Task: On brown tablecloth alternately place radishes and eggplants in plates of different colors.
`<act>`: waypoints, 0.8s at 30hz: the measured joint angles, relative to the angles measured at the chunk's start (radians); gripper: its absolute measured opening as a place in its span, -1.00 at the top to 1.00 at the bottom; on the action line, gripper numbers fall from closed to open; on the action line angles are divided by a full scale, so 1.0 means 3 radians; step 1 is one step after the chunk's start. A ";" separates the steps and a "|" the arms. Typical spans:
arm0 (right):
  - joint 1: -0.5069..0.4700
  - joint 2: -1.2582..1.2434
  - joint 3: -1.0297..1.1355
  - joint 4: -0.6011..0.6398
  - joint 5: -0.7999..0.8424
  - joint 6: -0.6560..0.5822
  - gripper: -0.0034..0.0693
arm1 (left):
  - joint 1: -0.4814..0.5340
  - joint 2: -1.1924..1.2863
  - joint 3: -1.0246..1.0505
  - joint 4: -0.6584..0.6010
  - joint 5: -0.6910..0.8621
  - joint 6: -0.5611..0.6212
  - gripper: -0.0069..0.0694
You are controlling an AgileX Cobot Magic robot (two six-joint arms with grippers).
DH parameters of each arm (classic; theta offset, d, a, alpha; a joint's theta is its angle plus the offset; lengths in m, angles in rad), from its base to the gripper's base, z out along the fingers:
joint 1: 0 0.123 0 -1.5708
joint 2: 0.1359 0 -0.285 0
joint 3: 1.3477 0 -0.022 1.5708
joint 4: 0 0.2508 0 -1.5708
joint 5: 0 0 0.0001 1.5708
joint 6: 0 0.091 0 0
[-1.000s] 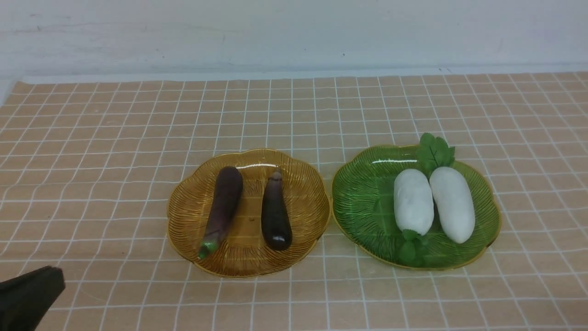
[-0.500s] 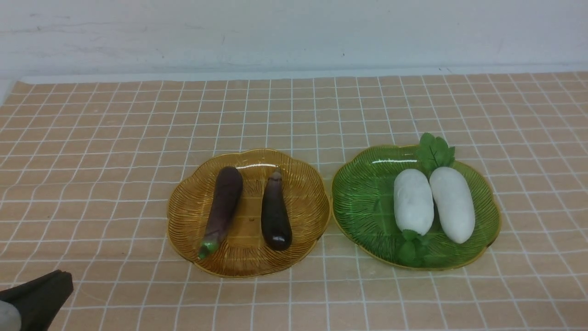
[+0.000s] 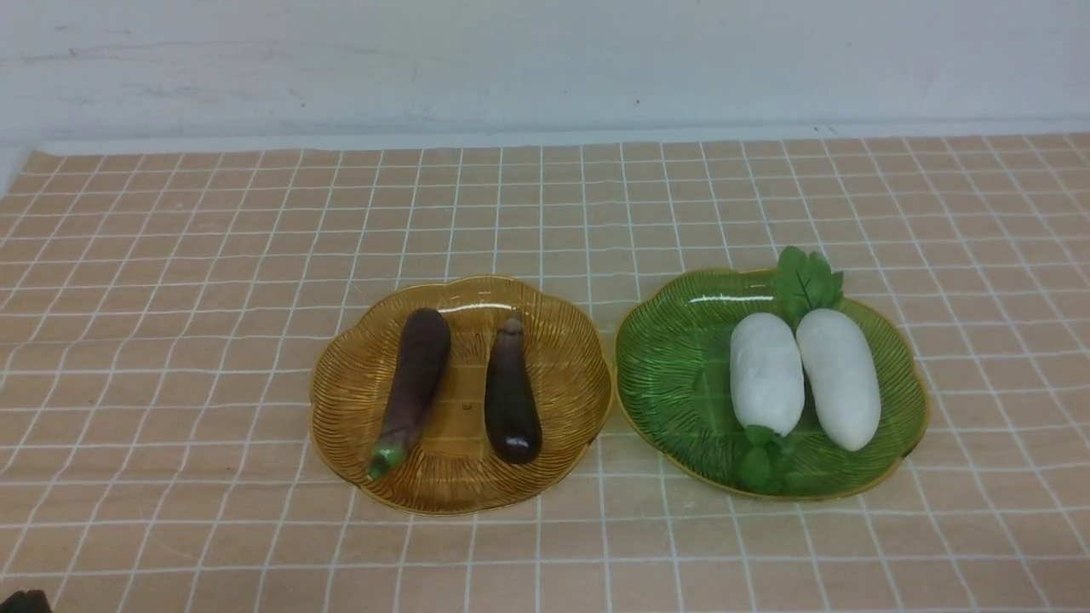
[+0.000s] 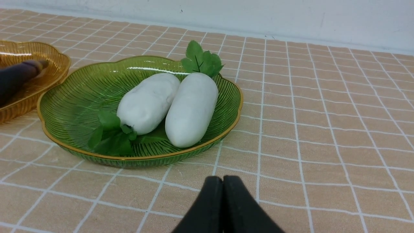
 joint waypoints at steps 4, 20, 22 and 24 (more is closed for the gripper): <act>0.0000 0.0000 0.0000 0.0000 0.0000 0.0000 0.95 | 0.0135 -0.0038 0.0009 0.0013 0.0158 0.0039 0.83; 0.0000 0.0000 0.0000 0.0003 0.0000 0.0004 0.95 | -0.0213 -0.0042 0.0012 0.0041 0.0268 0.0225 0.83; 0.0000 0.0000 0.0000 0.0003 0.0000 0.0004 0.95 | -0.0228 -0.0042 0.0012 0.0041 0.0268 0.0225 0.83; 0.0000 0.0000 0.0000 0.0003 0.0000 0.0004 0.95 | -0.0231 -0.0042 0.0012 0.0041 0.0268 0.0225 0.83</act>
